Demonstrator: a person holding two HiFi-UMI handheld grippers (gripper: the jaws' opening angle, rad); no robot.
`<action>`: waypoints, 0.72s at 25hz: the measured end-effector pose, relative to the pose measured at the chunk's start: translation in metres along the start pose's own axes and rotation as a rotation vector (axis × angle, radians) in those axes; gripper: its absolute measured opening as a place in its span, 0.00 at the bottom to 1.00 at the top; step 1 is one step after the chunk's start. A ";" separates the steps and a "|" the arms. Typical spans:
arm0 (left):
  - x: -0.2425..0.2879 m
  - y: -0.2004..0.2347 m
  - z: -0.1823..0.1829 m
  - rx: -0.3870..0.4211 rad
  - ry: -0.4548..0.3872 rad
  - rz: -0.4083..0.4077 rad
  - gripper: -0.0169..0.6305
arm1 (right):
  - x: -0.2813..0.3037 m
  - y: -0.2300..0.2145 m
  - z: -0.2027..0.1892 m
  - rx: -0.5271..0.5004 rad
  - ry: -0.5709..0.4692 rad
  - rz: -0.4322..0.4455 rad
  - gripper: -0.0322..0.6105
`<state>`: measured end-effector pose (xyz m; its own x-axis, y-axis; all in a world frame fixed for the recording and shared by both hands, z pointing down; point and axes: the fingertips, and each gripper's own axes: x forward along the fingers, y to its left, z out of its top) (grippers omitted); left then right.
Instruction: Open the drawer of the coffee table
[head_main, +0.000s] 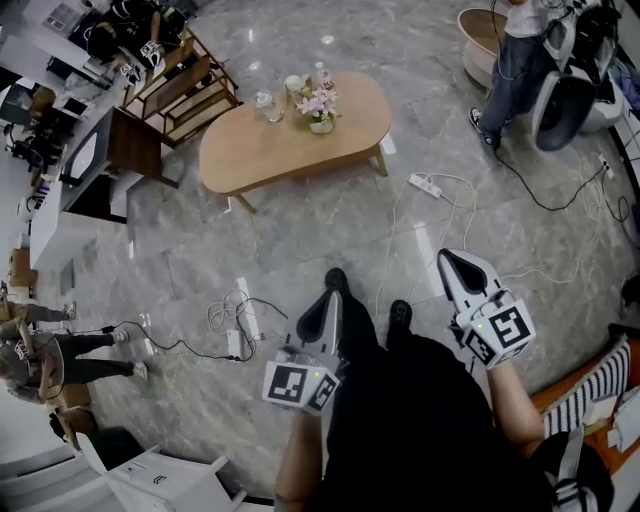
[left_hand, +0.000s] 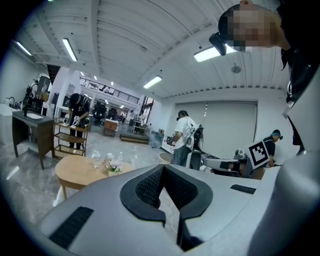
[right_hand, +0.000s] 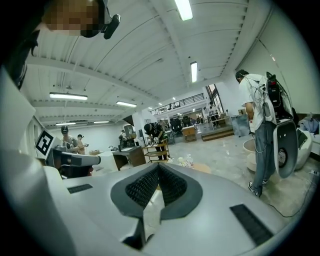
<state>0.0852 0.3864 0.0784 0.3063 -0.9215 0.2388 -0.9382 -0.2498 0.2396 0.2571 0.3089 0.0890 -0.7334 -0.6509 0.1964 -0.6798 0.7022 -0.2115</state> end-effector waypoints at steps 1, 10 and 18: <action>0.002 0.004 0.001 -0.004 0.000 -0.002 0.05 | 0.003 -0.001 0.000 0.002 0.002 -0.005 0.07; 0.035 0.060 0.007 -0.024 0.005 -0.035 0.05 | 0.051 -0.008 0.008 0.005 0.016 -0.073 0.07; 0.085 0.124 0.044 -0.027 -0.020 -0.101 0.05 | 0.124 -0.008 0.039 -0.011 0.018 -0.105 0.07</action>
<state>-0.0124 0.2642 0.0869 0.3952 -0.8980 0.1933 -0.8980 -0.3334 0.2870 0.1716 0.2117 0.0778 -0.6577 -0.7159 0.2345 -0.7530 0.6335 -0.1779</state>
